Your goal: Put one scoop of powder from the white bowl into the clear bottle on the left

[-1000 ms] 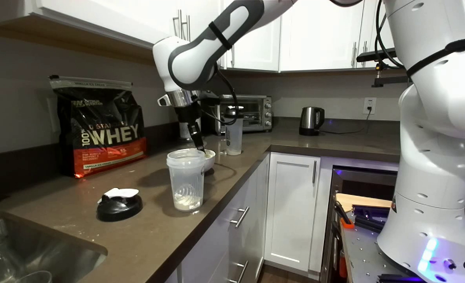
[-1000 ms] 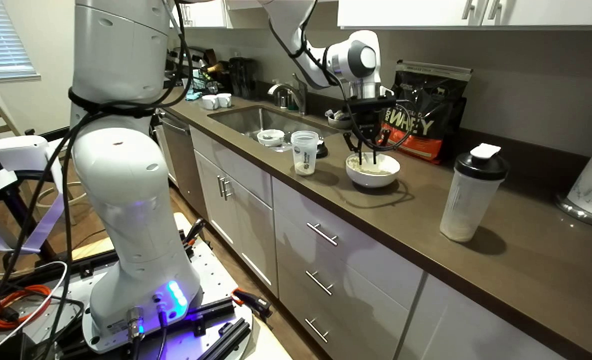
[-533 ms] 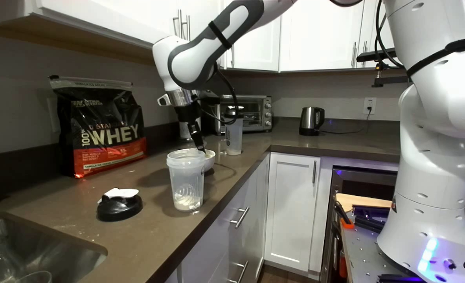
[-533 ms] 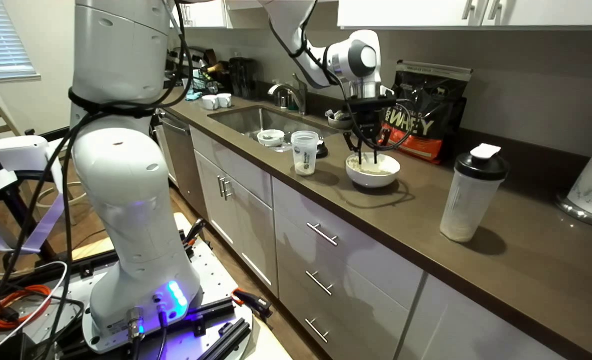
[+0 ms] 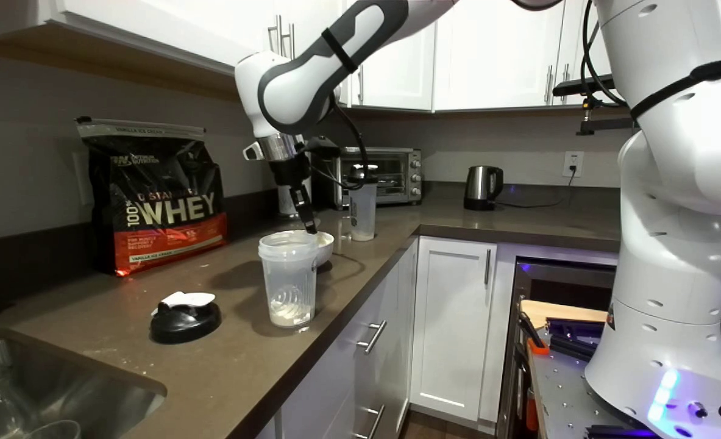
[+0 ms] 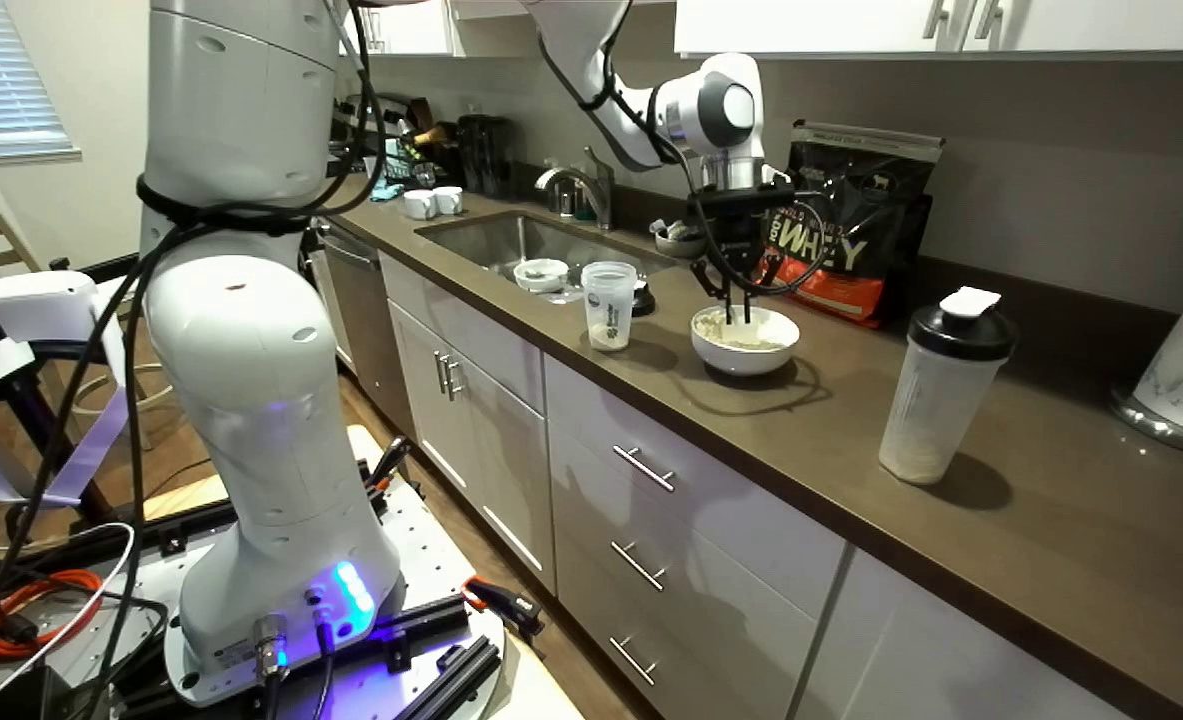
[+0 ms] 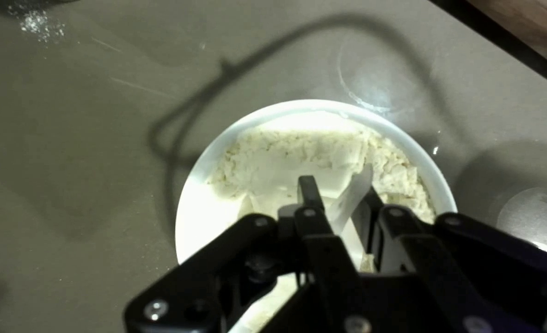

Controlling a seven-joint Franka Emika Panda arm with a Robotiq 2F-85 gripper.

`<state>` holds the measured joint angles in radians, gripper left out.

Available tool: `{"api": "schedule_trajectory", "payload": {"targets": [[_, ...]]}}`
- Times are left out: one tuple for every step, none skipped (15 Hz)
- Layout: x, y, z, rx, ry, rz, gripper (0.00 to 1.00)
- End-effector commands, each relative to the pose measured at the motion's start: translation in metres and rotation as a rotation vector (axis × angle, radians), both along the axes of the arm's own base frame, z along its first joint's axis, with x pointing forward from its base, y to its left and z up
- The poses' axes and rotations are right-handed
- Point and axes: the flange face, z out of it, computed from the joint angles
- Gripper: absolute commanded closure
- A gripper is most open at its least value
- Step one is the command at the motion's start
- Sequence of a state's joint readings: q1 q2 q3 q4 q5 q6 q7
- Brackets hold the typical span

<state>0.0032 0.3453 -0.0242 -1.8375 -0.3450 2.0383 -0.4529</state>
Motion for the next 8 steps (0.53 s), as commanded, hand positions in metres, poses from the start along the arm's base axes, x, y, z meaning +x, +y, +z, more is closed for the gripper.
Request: {"api": "schedule_trajectory", "payload": {"targets": [[0.0035,0.0001,0.001,-0.01,0.012,-0.007,1.0],[0.0032,0.0004,0.0005,-0.008,0.014,-0.007,1.0],[0.003,0.0007,0.0001,-0.008,0.014,-0.006,1.0],[0.0028,0.0009,0.0003,-0.008,0.015,-0.006,0.99],[0.0024,0.0009,0.0012,-0.008,0.015,-0.005,0.99],[0.0017,0.0008,0.0028,-0.009,0.015,-0.003,0.99],[-0.0009,0.0017,0.0046,-0.01,0.014,-0.001,0.99],[-0.0025,0.0024,0.006,-0.011,0.013,0.001,0.99]]}}
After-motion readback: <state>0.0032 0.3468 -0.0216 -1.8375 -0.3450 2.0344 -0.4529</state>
